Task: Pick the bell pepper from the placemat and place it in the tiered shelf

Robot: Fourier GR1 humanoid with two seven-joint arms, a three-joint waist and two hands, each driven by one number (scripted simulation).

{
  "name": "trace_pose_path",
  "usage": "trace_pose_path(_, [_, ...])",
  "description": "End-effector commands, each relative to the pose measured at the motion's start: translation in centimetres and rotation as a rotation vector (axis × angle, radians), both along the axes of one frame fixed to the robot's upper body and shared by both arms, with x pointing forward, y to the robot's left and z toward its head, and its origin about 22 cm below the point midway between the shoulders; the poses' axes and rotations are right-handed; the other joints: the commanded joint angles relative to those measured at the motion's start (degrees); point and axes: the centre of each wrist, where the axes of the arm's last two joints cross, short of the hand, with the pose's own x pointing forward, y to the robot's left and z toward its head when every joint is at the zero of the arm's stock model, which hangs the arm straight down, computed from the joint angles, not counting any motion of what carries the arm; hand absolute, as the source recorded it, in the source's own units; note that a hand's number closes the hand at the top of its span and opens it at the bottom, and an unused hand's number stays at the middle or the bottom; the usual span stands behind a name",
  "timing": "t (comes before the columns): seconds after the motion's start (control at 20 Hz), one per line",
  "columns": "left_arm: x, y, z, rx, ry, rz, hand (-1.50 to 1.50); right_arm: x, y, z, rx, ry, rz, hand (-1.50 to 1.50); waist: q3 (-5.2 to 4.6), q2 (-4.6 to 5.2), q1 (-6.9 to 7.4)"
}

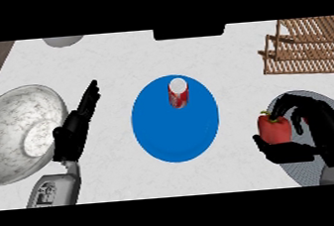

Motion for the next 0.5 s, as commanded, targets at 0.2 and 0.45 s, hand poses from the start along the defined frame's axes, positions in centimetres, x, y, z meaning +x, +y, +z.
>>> trace_pose_path(0.2, [0.3, -0.8, 0.7, -0.001, 0.010, -0.008, 0.00, -2.6, 2.2, 8.7, 0.034, -0.171, -0.195, 1.50, 0.02, 0.15, 0.39])
trace_pose_path(0.45, [-0.2, -2.0, 1.7, -0.001, 0.006, -0.010, 0.00, -3.4, -0.5, 12.0, -0.043, -0.253, -0.295, 1.50, 0.06, 0.08, 0.43])
